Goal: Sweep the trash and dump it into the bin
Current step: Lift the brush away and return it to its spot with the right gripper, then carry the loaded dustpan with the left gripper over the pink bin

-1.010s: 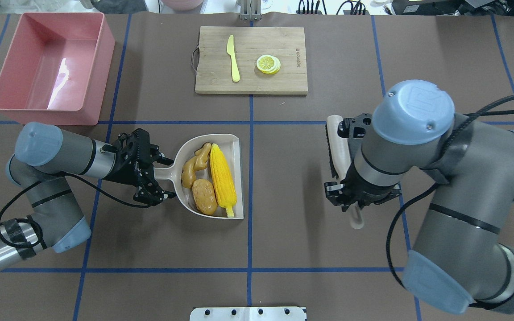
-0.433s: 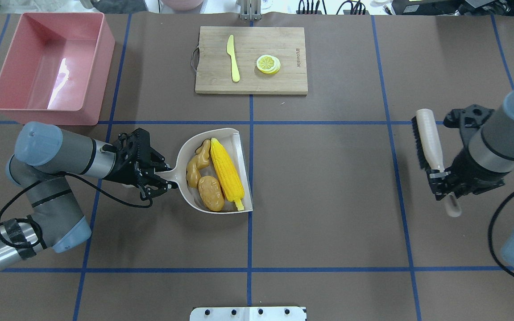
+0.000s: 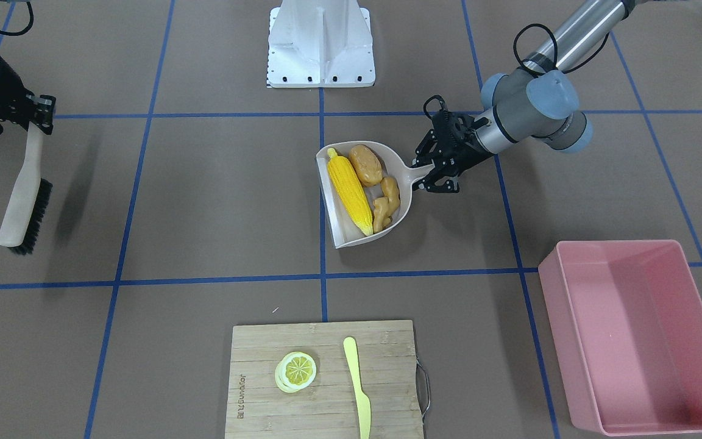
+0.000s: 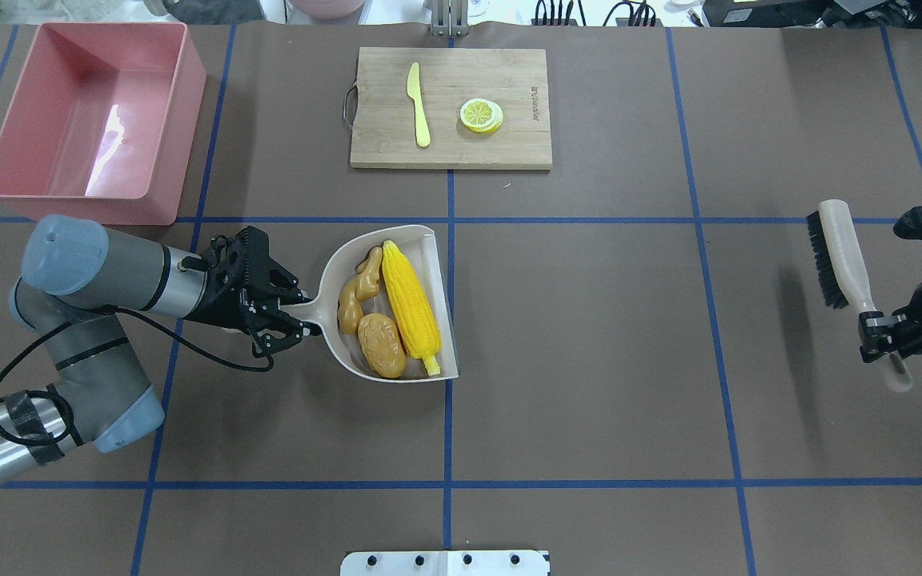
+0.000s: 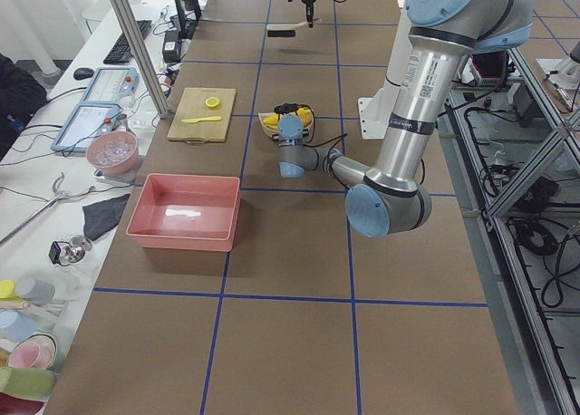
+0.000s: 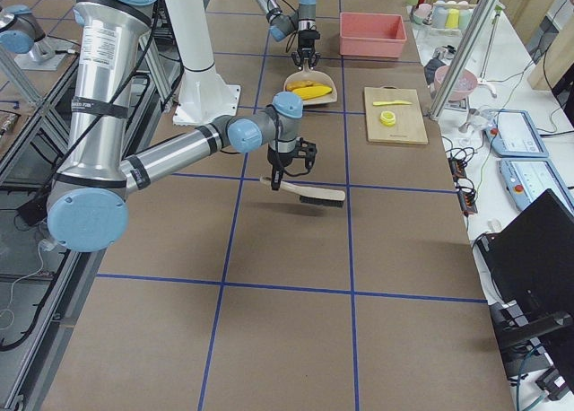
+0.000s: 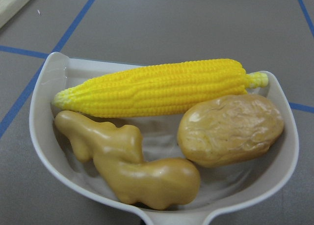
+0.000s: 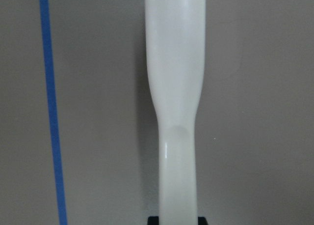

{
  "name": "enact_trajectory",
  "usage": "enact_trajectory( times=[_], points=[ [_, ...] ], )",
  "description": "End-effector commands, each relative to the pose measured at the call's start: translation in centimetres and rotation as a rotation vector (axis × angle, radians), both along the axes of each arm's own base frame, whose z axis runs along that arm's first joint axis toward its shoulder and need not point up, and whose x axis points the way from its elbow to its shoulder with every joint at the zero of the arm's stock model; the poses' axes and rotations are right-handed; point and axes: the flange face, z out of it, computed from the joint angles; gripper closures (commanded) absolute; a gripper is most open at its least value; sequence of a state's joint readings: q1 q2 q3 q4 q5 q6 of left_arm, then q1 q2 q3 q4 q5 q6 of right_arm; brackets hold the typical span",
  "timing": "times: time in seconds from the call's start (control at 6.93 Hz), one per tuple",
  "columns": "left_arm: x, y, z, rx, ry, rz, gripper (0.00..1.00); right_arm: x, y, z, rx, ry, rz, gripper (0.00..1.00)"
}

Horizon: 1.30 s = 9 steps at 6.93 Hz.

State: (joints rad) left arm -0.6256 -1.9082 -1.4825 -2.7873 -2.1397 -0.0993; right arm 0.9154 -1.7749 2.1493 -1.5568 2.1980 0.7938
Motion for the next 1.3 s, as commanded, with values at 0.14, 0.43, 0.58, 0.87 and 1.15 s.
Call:
enact_trajectory(
  times=[0.14, 0.43, 0.58, 0.87, 1.15],
  points=[
    [-5.2, -0.3, -4.0, 0.049, 0.045, -0.103, 0.96, 3.4, 1.6, 3.8, -0.028, -0.032, -0.032, 1.00],
    [-8.9, -2.9, -3.8, 0.013, -0.004, -0.255, 1.00, 3.7, 1.9, 6.1, -0.009, -0.044, -0.026, 1.00],
    [-10.8, -4.4, -3.5, 0.003, -0.016, -0.298, 1.00, 3.7, 2.0, 7.0, 0.008, -0.057, -0.025, 1.00],
    [-15.0, -6.5, -2.6, -0.125, 0.010, -0.389, 1.00, 4.0, 2.1, 8.5, 0.047, -0.035, -0.019, 1.00],
    [-18.1, -8.1, -1.5, -0.539, 0.135, -0.541, 1.00, 5.2, 3.7, 11.2, 0.083, -0.055, -0.017, 1.00]
  ],
)
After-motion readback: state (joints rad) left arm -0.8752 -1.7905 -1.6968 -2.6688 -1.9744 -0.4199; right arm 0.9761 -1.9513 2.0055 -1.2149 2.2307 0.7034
